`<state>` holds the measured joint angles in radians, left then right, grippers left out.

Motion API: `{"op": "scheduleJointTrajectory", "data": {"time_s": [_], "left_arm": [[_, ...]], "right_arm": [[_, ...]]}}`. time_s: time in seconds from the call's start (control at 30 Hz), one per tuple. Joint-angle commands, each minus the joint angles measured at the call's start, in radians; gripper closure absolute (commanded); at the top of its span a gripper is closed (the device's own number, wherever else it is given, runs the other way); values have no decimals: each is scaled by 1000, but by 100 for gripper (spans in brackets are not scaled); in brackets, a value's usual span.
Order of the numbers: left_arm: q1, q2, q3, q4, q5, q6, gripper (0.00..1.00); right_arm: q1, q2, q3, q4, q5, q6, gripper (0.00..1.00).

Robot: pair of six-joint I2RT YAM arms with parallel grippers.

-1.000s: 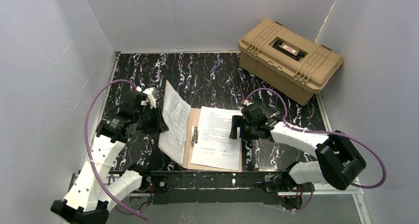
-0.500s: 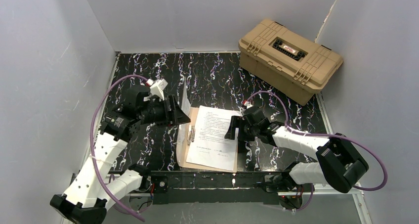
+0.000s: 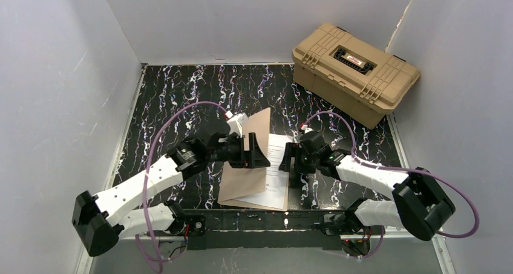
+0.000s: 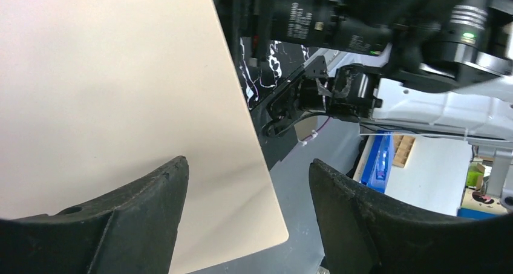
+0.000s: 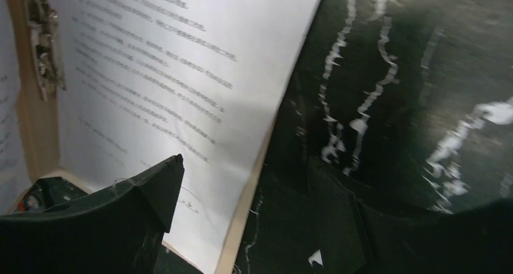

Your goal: Put the files into the folder

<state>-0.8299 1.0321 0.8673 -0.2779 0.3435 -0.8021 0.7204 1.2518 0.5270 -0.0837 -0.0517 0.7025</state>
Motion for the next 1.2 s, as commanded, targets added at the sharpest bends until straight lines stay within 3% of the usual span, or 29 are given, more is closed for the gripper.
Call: {"op": "scheduleJointTrajectory", "data": {"time_s": [0.0, 0.3, 0.43, 0.6, 0.87, 0.97, 1.17], "left_arm": [[-58, 56, -46, 173, -83, -49, 28], [-76, 278, -90, 331, -125, -63, 27], [-80, 416, -63, 332, -155, -27, 26], [-78, 481, -37, 319, -191, 27, 25], [-78, 369, 52, 149, -233, 106, 22], [-78, 291, 89, 67, -273, 150, 19], [-77, 131, 167, -97, -381, 251, 9]], "right_arm": [[-4, -110, 32, -192, 178, -38, 16], [-4, -391, 115, -454, 397, -42, 17], [-5, -438, 166, -511, 423, -65, 15], [-5, -469, 221, -552, 454, -102, 11], [-5, -477, 274, -543, 443, -161, 8], [-4, -483, 305, -537, 464, -172, 2], [-6, -474, 377, -531, 488, -186, 1]]}}
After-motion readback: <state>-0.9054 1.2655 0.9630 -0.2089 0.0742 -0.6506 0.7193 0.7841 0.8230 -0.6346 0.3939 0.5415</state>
